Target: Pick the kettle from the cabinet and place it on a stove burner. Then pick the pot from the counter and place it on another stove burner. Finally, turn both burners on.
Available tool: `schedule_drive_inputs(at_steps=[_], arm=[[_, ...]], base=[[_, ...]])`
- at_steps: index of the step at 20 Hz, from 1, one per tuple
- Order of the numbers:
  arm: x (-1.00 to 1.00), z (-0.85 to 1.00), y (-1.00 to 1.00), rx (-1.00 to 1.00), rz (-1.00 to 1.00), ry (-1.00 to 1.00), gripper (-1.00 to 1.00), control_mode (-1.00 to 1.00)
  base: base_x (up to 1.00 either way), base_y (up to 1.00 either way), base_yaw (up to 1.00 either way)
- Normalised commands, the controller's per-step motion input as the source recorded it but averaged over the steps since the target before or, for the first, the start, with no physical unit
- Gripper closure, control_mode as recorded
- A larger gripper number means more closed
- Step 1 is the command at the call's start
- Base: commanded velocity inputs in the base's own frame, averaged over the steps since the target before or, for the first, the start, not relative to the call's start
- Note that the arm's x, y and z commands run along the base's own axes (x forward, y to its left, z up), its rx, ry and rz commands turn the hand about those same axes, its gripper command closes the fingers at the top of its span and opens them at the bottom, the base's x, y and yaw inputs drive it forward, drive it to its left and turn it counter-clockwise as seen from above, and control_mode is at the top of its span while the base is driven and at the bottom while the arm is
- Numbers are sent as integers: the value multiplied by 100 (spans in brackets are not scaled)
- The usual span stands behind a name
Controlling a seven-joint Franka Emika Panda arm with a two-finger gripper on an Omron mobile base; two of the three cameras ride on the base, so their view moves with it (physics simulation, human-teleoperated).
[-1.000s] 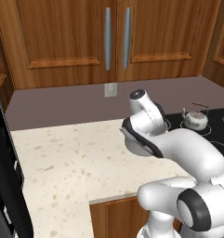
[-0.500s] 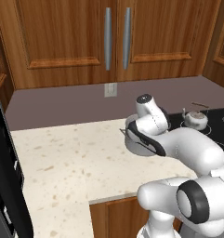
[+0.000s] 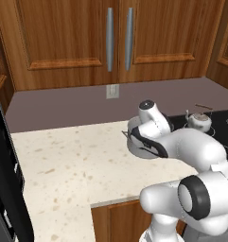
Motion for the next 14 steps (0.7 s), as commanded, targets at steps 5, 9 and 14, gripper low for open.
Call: schedule_drive_inputs(at_steps=[5,9,14], arm=[[17,-15,0,0,0,0,-100,-100],[7,-11,0,2,0,0,-100,-100],[6,-14,0,2,0,0,100,-100]], base=[[0,0,0],[0,0,0],[0,0,0]])
